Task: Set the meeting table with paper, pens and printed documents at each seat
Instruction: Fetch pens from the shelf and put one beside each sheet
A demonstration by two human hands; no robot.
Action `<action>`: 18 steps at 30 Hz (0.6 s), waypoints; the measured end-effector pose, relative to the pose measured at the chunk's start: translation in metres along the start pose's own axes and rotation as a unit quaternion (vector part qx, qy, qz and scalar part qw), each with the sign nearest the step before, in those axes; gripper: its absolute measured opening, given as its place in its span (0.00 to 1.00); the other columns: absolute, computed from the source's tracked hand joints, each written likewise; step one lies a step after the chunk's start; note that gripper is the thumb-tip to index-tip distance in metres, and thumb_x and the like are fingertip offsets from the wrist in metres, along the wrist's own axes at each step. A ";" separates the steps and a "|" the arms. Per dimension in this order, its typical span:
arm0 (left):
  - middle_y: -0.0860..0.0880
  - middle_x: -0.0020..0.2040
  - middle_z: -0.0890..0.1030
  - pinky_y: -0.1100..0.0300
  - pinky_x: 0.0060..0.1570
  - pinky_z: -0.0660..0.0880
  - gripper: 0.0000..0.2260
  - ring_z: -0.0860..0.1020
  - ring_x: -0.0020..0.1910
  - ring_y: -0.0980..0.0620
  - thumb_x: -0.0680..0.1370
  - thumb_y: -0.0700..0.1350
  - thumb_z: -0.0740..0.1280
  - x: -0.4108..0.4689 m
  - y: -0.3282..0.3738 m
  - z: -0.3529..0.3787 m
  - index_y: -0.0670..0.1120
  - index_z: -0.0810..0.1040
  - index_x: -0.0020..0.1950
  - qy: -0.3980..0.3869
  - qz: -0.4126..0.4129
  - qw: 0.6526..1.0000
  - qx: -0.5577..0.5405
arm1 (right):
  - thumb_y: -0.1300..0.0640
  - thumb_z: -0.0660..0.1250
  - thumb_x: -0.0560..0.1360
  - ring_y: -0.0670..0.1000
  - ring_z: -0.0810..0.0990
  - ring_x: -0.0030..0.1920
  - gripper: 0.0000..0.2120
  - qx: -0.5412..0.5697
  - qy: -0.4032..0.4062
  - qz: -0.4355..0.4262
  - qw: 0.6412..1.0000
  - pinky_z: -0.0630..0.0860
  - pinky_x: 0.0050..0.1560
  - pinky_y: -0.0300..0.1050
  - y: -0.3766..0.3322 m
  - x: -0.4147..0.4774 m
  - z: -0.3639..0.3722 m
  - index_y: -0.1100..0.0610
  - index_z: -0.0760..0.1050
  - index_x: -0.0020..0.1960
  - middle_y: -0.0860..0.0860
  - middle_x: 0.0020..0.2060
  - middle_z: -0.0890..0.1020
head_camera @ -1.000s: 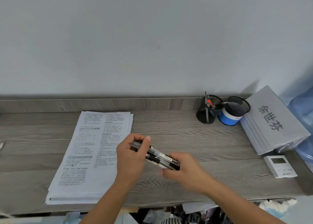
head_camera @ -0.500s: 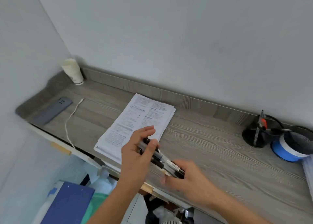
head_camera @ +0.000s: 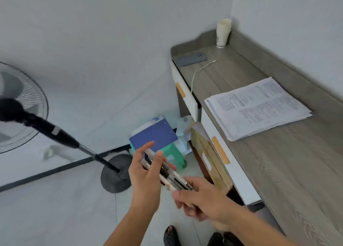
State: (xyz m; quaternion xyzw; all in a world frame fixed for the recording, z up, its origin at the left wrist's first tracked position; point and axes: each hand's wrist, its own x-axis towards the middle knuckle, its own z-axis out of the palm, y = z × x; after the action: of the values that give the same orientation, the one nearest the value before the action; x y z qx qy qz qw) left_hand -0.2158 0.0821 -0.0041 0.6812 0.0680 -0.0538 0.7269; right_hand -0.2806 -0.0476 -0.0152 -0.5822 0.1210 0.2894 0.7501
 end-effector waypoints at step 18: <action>0.41 0.37 0.81 0.48 0.43 0.80 0.07 0.84 0.38 0.42 0.79 0.37 0.62 -0.163 -0.003 -0.397 0.37 0.73 0.56 0.356 -0.036 0.885 -0.299 | 0.45 0.60 0.80 0.53 0.78 0.28 0.12 -0.281 -0.276 -0.050 0.918 0.66 0.24 0.36 0.095 0.076 0.360 0.48 0.77 0.42 0.57 0.37 0.84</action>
State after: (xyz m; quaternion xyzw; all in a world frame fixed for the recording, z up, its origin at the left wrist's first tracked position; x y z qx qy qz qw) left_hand -0.3867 0.4754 -0.0037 0.4017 0.3594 0.1887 0.8209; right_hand -0.3306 0.3287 -0.0258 -0.6717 -0.2064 0.4223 0.5726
